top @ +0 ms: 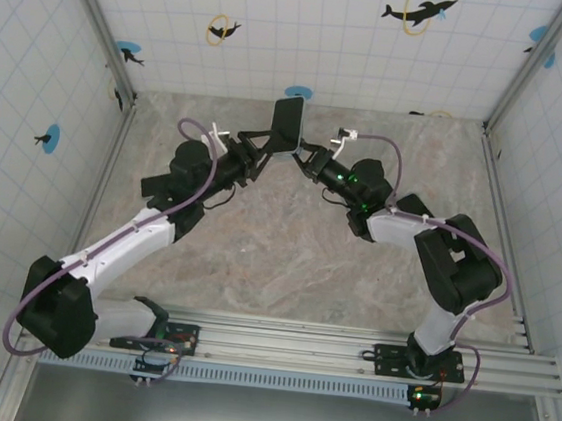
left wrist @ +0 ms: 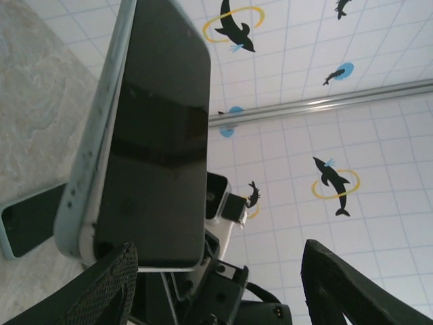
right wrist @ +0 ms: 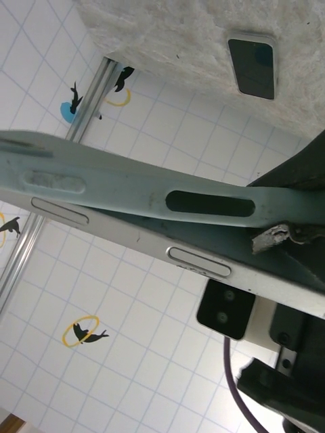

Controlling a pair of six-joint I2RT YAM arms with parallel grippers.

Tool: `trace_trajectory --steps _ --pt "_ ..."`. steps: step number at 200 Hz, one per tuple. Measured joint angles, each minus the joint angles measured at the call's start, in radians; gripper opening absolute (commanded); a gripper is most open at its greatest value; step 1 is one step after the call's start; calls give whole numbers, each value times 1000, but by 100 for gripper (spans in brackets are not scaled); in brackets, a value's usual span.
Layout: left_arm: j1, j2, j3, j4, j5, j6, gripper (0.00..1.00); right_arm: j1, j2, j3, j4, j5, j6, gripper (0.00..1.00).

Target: Take the phone out of the phone case

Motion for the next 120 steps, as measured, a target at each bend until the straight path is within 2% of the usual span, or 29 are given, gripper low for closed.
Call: trace_trajectory --steps 120 --pt "-42 34 -22 8 -48 -79 56 7 6 7 -4 14 -20 3"
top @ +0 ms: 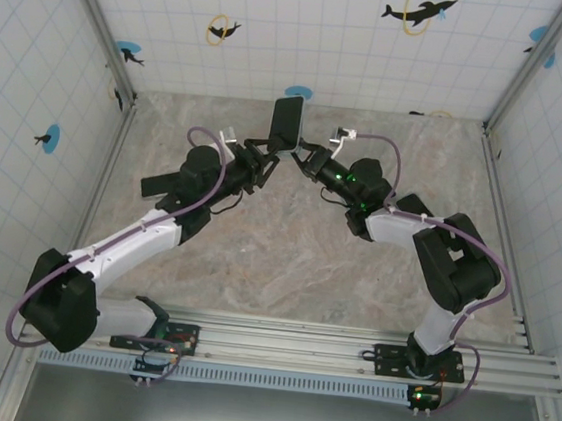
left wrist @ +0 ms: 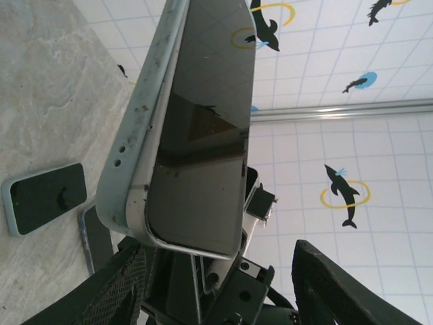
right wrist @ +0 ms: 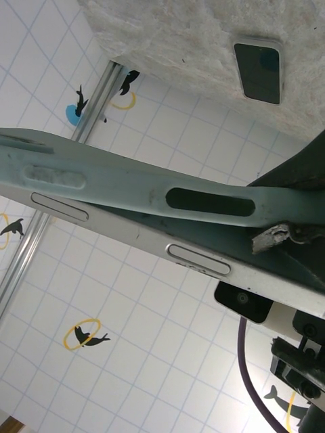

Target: Take the phone out of the phone case

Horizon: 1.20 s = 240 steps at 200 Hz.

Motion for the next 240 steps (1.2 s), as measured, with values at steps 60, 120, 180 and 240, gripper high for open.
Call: trace_trajectory --steps 60,120,180,240 --pt "-5 11 -5 50 -13 -34 51 13 0 0 0 5 -6 2" --pt "-5 42 -5 102 -39 -57 39 30 0 0 17 20 -15 2" --pt "-6 76 14 117 -62 -67 18 31 -2 -13 45 60 -19 2" --pt "-11 77 20 141 -64 -68 5 38 -20 -42 8 116 -48 2"
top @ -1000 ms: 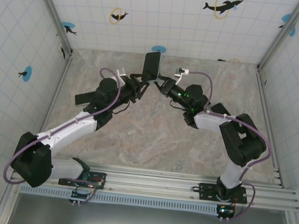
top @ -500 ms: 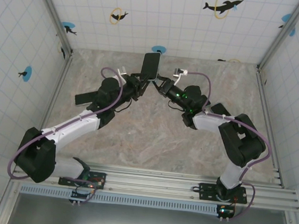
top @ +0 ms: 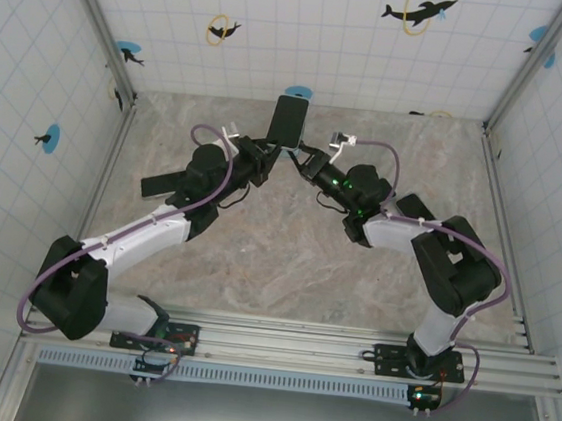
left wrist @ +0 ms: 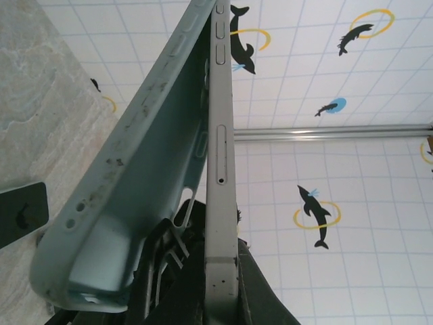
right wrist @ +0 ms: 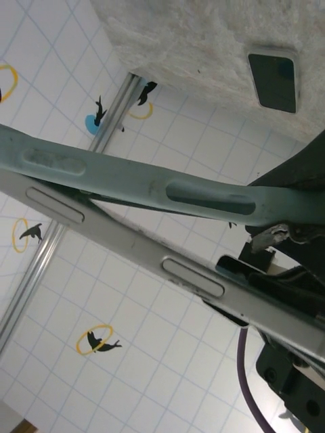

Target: Take the phone out of the phone case

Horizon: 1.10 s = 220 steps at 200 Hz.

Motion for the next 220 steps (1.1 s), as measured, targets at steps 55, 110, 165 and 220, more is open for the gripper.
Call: trace_trajectory --steps 55,110,165,220 --pt "-8 0 4 7 6 0 1 12 -31 -19 -86 96 -40 2" --pt "-6 -6 6 -3 10 0 0 3 -53 -21 -230 224 -94 3" --pt "122 -60 -52 -24 58 36 0 -7 -53 -41 -259 232 -103 3" --pt "318 -29 -177 -17 150 111 0 2 -52 -41 -266 190 -101 3"
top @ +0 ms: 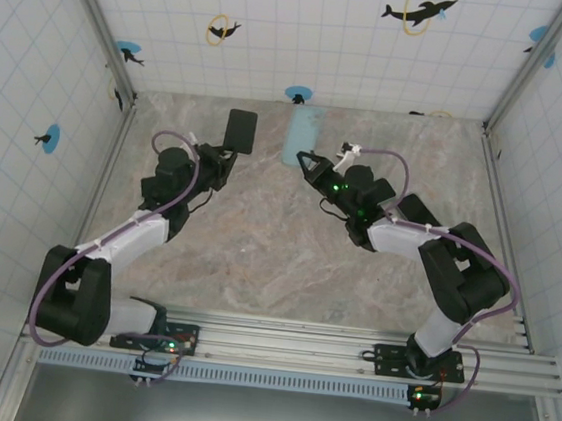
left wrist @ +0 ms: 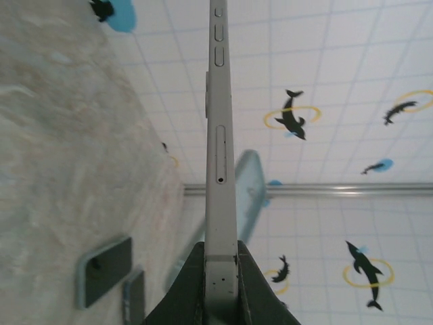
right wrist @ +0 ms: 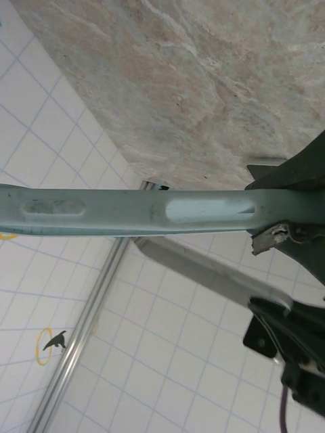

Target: Take the phone out of the phone case

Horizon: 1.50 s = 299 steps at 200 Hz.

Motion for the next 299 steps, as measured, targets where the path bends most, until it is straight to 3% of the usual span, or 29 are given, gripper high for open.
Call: trace_trajectory --steps 133,220,299 --pt "266 379 -69 212 240 105 0 58 20 0 -36 -26 5 4" --pt "331 551 24 240 269 138 0 89 46 4 -96 -25 0 4" --pt "338 607 105 166 255 169 10 111 105 75 -161 -21 -2 4"
